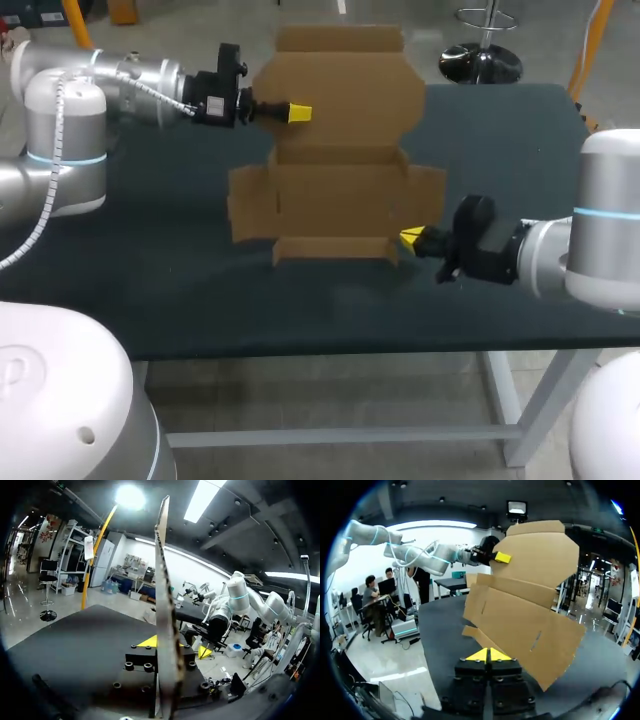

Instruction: Assemble the packaging by folding the flat box into shape, placing the metal phone stand inside, and closing the box properly

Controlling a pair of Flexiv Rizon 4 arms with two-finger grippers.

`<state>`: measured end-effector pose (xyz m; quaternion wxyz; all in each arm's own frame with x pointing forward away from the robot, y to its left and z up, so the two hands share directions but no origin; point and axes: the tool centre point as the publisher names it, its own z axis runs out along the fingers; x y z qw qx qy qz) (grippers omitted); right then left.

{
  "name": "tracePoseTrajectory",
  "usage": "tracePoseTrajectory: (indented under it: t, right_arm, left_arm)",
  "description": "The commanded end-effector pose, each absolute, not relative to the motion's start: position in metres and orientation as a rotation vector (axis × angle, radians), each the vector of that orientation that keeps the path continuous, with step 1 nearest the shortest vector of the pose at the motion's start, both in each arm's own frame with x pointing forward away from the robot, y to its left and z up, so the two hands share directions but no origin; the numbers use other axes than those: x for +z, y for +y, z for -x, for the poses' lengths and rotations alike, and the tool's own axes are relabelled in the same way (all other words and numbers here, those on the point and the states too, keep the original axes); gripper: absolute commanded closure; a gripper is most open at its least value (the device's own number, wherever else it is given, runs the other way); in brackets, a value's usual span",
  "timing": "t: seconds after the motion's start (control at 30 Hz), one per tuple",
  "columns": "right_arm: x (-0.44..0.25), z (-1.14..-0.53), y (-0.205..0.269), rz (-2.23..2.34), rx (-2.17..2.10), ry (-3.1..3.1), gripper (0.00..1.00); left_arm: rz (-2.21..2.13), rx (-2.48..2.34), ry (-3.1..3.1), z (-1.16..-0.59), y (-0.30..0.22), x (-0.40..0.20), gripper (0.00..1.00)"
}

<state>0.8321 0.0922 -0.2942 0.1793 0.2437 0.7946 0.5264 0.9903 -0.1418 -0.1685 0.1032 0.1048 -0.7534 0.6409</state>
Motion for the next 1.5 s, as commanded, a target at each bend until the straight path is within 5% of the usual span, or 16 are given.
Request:
tracePoseTrajectory:
  t: [0.03, 1.5]
  right_arm:
    - [-0.297, -0.833, 0.098, -0.695, 1.483, 2.238, 1.00]
    - [-0.318, -0.844, 0.124, -0.794, 1.482, 2.227, 1.00]
  left_arm:
    - [-0.282, 1.906, -2.203, -0.995, -0.139, -0.171, 1.00]
    - [-0.241, 1.957, -2.252, -0.992, -0.133, -0.190, 1.00]
